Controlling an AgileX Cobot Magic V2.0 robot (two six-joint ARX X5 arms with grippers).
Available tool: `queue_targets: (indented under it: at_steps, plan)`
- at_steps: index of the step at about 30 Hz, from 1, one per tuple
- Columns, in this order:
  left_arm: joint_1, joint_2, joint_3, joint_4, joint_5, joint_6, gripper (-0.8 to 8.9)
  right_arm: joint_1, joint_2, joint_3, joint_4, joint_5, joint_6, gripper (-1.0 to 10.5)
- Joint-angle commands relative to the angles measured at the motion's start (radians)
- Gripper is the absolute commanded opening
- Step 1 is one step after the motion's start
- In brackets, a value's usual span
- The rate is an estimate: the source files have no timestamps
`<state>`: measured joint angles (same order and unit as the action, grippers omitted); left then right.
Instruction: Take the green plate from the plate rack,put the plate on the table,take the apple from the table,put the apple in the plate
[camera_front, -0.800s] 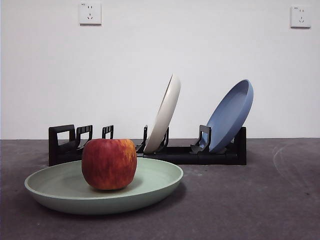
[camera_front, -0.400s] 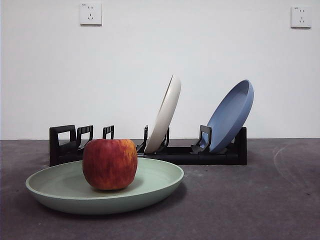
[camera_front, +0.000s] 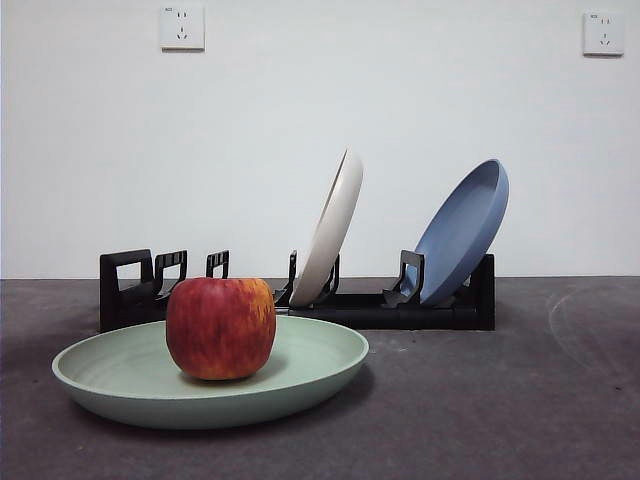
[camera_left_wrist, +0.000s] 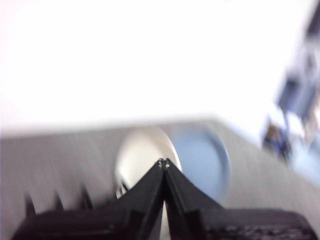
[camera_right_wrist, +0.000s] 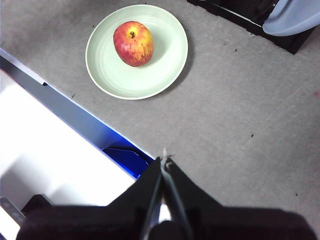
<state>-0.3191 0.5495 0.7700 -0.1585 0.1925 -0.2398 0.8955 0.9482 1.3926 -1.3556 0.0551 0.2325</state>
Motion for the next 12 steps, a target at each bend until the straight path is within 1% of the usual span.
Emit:
queue_targets:
  at_steps: [1, 3, 4, 6, 10, 12]
  plan:
    - [0.099, -0.098, -0.18, 0.211, 0.043, -0.069, -0.03, 0.001, 0.004, -0.005, -0.022, 0.006, 0.009, 0.0]
    - [0.138, -0.161, -0.277, 0.256, 0.027, -0.058, -0.03, 0.001, 0.005, -0.005, -0.022, 0.006, 0.009, 0.0]
    - [0.154, -0.191, -0.324, 0.27, 0.002, -0.042, -0.03, 0.001, 0.005, -0.005, -0.022, 0.006, 0.009, 0.0]
    - [0.177, -0.242, -0.4, 0.274, -0.058, -0.018, -0.03, 0.001, 0.005, -0.005, -0.022, 0.006, 0.009, 0.0]
    - [0.201, -0.343, -0.527, 0.264, -0.204, -0.018, -0.03, 0.001, 0.005, -0.005, -0.022, 0.006, 0.009, 0.0]
    - [0.211, -0.389, -0.58, 0.262, -0.259, -0.02, -0.03, 0.001, 0.005, -0.005, -0.022, 0.006, 0.009, 0.0]
